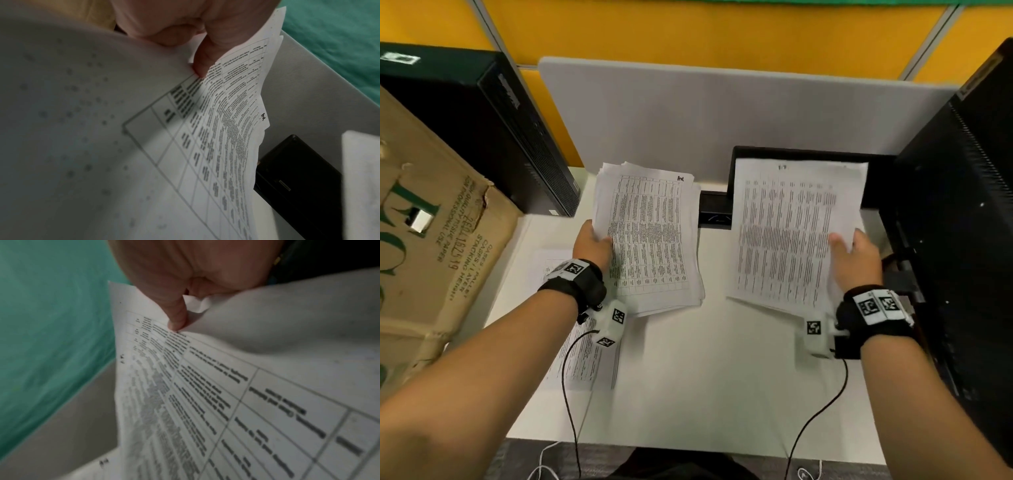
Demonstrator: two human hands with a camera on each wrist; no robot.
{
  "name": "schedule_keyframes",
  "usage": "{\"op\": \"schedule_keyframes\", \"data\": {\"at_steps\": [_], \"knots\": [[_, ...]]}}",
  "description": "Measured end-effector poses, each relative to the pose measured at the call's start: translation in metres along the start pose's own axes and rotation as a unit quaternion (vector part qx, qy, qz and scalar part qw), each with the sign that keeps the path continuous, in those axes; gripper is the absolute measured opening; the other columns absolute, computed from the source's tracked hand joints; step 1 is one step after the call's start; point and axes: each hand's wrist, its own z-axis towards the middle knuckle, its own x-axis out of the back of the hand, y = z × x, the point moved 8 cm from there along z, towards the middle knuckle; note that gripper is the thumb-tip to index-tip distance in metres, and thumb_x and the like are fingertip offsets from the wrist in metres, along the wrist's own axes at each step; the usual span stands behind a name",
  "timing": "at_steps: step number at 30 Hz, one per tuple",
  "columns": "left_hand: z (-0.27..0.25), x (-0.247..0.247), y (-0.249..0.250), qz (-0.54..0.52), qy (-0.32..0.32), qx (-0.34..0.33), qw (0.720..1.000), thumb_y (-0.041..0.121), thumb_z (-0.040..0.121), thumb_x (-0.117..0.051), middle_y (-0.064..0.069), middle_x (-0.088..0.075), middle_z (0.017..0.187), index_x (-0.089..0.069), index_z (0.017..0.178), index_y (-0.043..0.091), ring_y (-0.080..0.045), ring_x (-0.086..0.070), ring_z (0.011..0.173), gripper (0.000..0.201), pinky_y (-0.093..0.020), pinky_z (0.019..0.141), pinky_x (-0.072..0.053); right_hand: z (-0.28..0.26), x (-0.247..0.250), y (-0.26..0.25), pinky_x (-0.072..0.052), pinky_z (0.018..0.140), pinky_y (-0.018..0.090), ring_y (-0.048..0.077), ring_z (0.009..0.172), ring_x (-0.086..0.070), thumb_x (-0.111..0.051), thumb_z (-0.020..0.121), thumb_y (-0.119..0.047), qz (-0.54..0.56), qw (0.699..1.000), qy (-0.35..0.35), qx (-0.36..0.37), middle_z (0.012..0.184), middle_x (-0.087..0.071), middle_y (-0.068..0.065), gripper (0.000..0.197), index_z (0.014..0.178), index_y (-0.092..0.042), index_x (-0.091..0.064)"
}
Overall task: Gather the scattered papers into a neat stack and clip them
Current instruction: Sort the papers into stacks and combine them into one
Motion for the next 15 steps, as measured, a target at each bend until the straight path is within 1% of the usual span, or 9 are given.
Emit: {"op": "schedule_keyframes", "data": {"at_steps": [2,3,5,7,9,10,12,13,15], "knots": [[-0.002,-0.006,0.000,-0.015,-0.014,0.007,1.000,0.006,0.094,-0.047,-0.005,-0.058,0.114,-0.048,0.129,0.015,-0.024,-0.055,0.102,0.036,-0.043,0.097,-0.046,0.005,-0.001,-0.016,-0.043,0.069,0.018,0.013,0.095,-0.059,-0.051,0.098,-0.019,0.031,0.999,-0.018,0.012,0.108,-0.064,0.000,0.024,0.116,-0.009,-0.062],[-0.003,-0.011,-0.002,-0.030,-0.028,0.011,0.999,0.007,0.093,-0.048,-0.002,-0.060,0.114,-0.049,0.126,0.018,-0.026,-0.057,0.102,0.035,-0.046,0.096,-0.048,0.006,-0.006,-0.019,-0.044,0.070,0.018,0.013,0.095,-0.061,-0.051,0.097,-0.021,0.048,0.998,-0.028,0.006,0.110,-0.066,0.000,0.025,0.118,-0.010,-0.062],[-0.009,-0.025,0.000,-0.059,-0.056,0.018,0.997,0.008,0.091,-0.049,-0.005,-0.064,0.116,-0.050,0.124,0.023,-0.028,-0.062,0.101,0.036,-0.046,0.089,-0.053,0.007,-0.025,-0.016,-0.047,0.070,0.020,0.012,0.093,-0.064,-0.052,0.097,-0.022,0.065,0.996,-0.060,-0.011,0.110,-0.068,0.001,0.028,0.120,-0.010,-0.063],[-0.022,-0.043,0.009,-0.060,-0.098,0.003,0.993,0.008,0.093,-0.048,-0.005,-0.065,0.116,-0.049,0.127,0.022,-0.024,-0.063,0.097,0.037,-0.039,0.078,-0.056,0.002,-0.048,-0.012,-0.047,0.069,0.022,0.014,0.094,-0.065,-0.051,0.097,-0.025,0.054,0.993,-0.098,-0.029,0.107,-0.067,-0.002,0.029,0.121,-0.013,-0.063],[-0.038,-0.059,0.025,-0.054,-0.135,-0.021,0.989,0.005,0.095,-0.045,0.003,-0.062,0.108,-0.048,0.128,0.020,-0.016,-0.060,0.092,0.036,-0.024,0.068,-0.051,-0.004,-0.066,-0.006,-0.046,0.078,0.024,0.017,0.100,-0.063,-0.050,0.098,-0.025,0.048,0.991,-0.119,-0.044,0.110,-0.066,-0.002,0.029,0.123,-0.013,-0.061],[-0.044,-0.066,0.029,-0.055,-0.151,-0.021,0.987,0.005,0.096,-0.044,0.007,-0.061,0.102,-0.047,0.126,0.023,-0.013,-0.058,0.089,0.035,-0.022,0.067,-0.047,-0.007,-0.074,-0.003,-0.045,0.083,0.026,0.018,0.103,-0.061,-0.050,0.099,-0.023,0.044,0.990,-0.125,-0.051,0.114,-0.065,0.000,0.030,0.125,-0.012,-0.059],[-0.056,-0.080,0.033,-0.079,-0.173,-0.013,0.982,0.006,0.097,-0.043,0.011,-0.061,0.098,-0.047,0.124,0.028,-0.007,-0.058,0.086,0.035,-0.023,0.069,-0.047,-0.012,-0.085,0.004,-0.044,0.090,0.029,0.019,0.110,-0.059,-0.050,0.099,-0.023,0.043,0.988,-0.131,-0.063,0.125,-0.063,0.003,0.033,0.130,-0.014,-0.055],[-0.059,-0.085,0.033,-0.086,-0.177,-0.009,0.980,0.008,0.098,-0.042,0.008,-0.063,0.101,-0.048,0.124,0.028,-0.009,-0.060,0.088,0.033,-0.027,0.074,-0.049,-0.014,-0.088,0.006,-0.044,0.091,0.030,0.018,0.112,-0.058,-0.050,0.099,-0.024,0.046,0.988,-0.132,-0.070,0.127,-0.061,0.003,0.033,0.132,-0.015,-0.052],[-0.065,-0.094,0.035,-0.091,-0.184,-0.010,0.979,0.018,0.099,-0.038,0.000,-0.065,0.116,-0.050,0.126,0.026,-0.019,-0.062,0.102,0.030,-0.036,0.094,-0.049,-0.018,-0.093,0.008,-0.046,0.085,0.027,0.018,0.108,-0.059,-0.052,0.098,-0.021,0.052,0.987,-0.131,-0.077,0.125,-0.061,0.004,0.034,0.131,-0.014,-0.045]]}}
